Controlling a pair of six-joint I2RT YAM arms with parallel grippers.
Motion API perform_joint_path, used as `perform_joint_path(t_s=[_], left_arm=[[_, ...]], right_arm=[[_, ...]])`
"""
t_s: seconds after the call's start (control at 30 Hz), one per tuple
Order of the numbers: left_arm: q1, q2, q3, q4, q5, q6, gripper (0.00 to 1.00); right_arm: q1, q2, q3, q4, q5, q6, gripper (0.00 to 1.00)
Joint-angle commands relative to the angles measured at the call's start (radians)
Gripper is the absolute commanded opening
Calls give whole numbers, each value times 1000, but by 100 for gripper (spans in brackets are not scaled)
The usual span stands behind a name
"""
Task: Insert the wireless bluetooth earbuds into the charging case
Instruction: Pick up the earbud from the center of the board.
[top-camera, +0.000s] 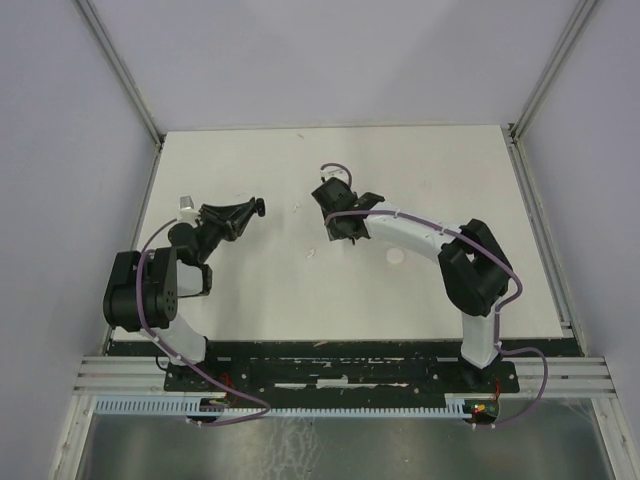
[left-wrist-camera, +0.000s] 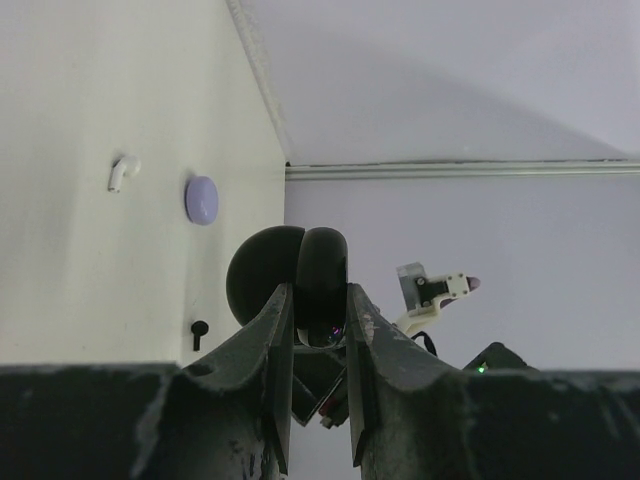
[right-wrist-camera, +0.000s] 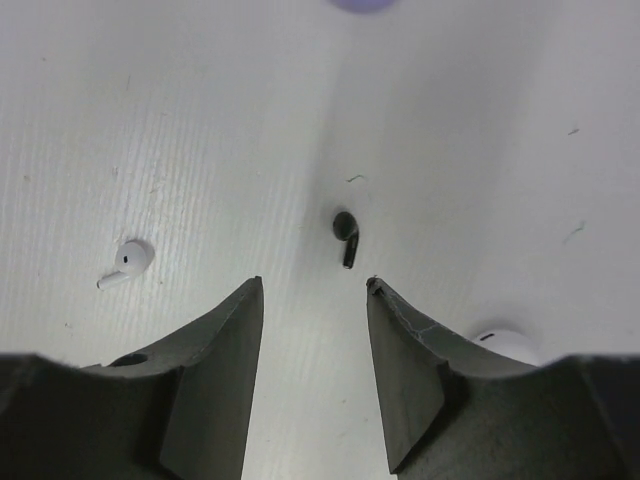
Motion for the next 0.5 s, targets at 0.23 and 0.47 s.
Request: perform_joint_path(t_s=[0.23,0.47], left_arm=[[-98,21,119,-29,46,53,3],[-118,16,145,-79,51,79,3]], right_arm=[[-85,71,181,-172,-36,-108,49],[-102,141,271,-245,-113,-96,49]])
